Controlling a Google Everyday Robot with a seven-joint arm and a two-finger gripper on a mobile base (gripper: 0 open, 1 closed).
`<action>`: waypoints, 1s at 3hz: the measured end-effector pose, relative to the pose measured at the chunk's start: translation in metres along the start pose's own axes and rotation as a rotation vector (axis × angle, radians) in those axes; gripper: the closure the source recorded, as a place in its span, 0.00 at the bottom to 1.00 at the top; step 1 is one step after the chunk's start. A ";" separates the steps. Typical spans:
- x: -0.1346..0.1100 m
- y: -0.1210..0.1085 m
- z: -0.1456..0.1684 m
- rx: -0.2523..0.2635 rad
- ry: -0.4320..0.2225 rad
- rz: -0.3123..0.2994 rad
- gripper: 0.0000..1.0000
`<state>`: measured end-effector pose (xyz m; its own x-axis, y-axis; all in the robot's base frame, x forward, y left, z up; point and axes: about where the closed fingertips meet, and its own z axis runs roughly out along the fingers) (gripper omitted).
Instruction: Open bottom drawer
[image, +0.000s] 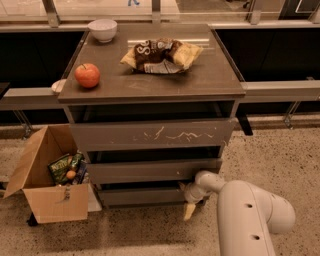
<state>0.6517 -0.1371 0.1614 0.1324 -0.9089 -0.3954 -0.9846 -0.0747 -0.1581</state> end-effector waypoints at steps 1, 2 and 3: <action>-0.008 -0.007 0.008 0.000 -0.012 -0.003 0.00; -0.014 -0.012 0.016 -0.012 -0.020 -0.011 0.26; -0.016 -0.013 0.012 -0.012 -0.020 -0.011 0.50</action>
Offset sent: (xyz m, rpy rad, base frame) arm 0.0256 0.0251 -0.0062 0.0123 0.0006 0.0217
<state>0.6636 -0.1167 0.1591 0.1456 -0.8997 -0.4115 -0.9844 -0.0900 -0.1514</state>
